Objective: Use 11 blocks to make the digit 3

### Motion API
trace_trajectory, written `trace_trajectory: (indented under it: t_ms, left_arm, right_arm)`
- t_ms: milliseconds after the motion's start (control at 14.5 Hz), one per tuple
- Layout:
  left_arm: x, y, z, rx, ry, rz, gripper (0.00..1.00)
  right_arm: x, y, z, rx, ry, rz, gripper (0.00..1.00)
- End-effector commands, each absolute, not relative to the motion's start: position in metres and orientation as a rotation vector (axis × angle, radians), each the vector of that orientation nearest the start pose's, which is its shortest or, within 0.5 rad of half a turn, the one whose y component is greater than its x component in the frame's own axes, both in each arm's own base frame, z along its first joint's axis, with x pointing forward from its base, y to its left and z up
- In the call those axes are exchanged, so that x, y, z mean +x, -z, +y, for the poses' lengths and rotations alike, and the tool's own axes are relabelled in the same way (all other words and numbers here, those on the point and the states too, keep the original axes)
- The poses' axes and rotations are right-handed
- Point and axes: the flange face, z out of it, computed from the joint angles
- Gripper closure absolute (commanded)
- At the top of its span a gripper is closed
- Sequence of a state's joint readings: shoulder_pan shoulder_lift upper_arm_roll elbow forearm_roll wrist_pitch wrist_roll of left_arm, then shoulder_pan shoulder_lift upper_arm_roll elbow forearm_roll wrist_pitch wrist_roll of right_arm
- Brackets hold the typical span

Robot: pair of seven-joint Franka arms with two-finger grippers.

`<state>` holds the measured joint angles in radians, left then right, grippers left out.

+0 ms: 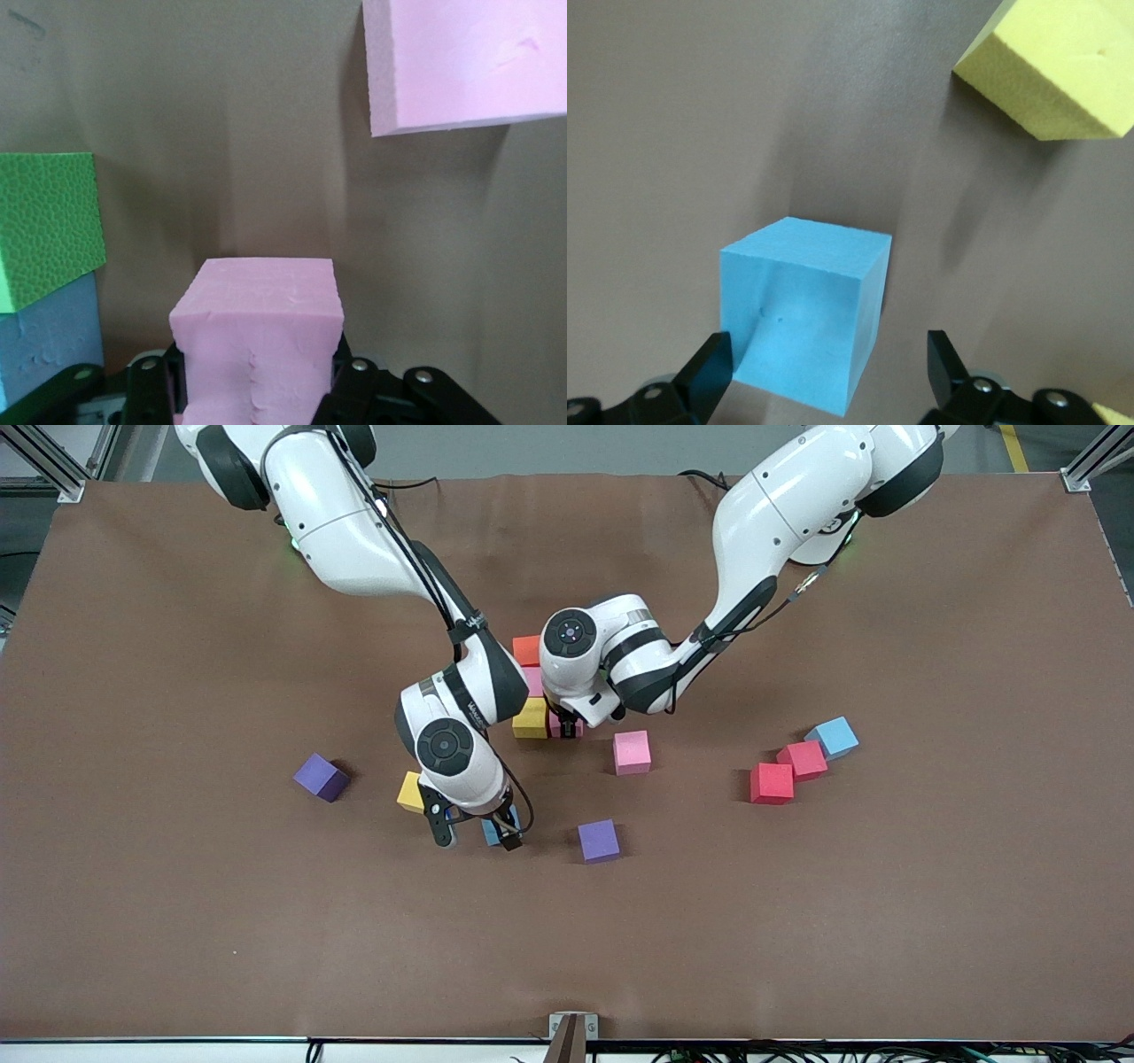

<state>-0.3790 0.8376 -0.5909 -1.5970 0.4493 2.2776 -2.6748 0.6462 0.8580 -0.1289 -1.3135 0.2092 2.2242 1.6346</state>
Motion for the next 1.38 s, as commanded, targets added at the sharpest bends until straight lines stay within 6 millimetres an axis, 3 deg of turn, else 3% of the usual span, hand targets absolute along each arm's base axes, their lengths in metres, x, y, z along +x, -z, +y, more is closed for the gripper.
trace_trajectory:
  t_ms: [0,344,482,688,757,963,1170,1307]
  left_arm:
    - [0.445,-0.190,-0.533,-2.219,-0.118,-2.230,0.44]
    - [0.444,-0.190,-0.534,-2.227,-0.111,-2.225,0.42]
    - [0.446,-0.192,-0.533,-2.230,-0.109,-2.229,0.41]
    - [0.448,-0.197,-0.533,-2.241,-0.105,-2.228,0.21]
    - [0.449,-0.198,-0.532,-2.241,-0.102,-2.229,0.00]
    - [0.455,-0.209,-0.528,-2.242,-0.089,-2.244,0.00]
    - [0.446,-0.220,-0.525,-2.259,-0.055,-2.202,0.00]
    - [0.441,-0.228,-0.522,-2.262,-0.038,-2.194,0.00]
  right_arm:
    - [0.643,-0.251,0.401,-2.502,-0.091,1.739,0.00]
    - [0.646,-0.247,0.395,-2.515,-0.074,1.741,0.00]
    - [0.654,-0.243,0.380,-2.517,-0.068,1.747,0.00]
    - [0.653,-0.234,0.379,-2.552,-0.070,1.710,0.00]
    - [0.653,-0.233,0.379,-2.552,-0.070,1.710,0.00]
    - [0.652,-0.222,0.380,-2.561,-0.077,1.718,0.01]
    - [0.650,-0.221,0.381,-2.569,-0.079,1.712,0.13]
    - [0.650,-0.218,0.380,-2.577,-0.081,1.706,0.32]
